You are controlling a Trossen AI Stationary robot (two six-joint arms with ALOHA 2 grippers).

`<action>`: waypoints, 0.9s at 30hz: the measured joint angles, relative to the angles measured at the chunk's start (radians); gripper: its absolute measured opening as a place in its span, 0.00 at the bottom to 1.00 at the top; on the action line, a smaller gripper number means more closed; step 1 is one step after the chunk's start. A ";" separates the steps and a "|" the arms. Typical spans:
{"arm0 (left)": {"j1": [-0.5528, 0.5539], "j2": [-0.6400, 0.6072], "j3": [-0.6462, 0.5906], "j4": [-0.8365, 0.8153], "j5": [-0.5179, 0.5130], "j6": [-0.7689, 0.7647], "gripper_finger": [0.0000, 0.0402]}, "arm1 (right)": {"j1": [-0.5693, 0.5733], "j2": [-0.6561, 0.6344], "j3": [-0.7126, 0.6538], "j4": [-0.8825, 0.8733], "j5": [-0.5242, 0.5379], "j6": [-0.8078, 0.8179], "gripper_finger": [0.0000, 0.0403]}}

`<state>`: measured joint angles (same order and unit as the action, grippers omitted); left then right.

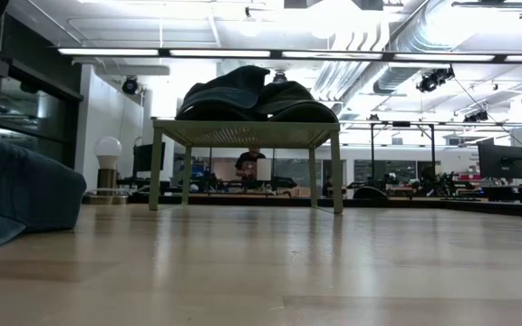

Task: Pick & Place hat
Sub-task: Stack the gray cap on the stacked gray cap on the shelf

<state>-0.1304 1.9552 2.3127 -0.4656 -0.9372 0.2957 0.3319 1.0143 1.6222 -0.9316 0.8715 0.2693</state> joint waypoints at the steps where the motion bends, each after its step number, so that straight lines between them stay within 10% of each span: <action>1: -0.011 -0.003 0.001 0.030 -0.099 0.049 0.27 | -0.018 0.000 0.000 0.012 -0.005 0.003 0.01; 15: 0.024 -0.087 0.005 -0.166 -0.401 0.259 0.37 | -0.377 0.104 0.000 0.088 -0.267 0.079 0.01; 27: 0.417 -0.235 0.003 -0.720 0.313 -0.132 0.37 | -0.640 0.304 0.000 0.200 -0.506 0.259 0.01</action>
<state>0.2862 1.7205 2.3161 -1.1854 -0.6240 0.1635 -0.3079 1.3185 1.6222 -0.7316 0.3659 0.5282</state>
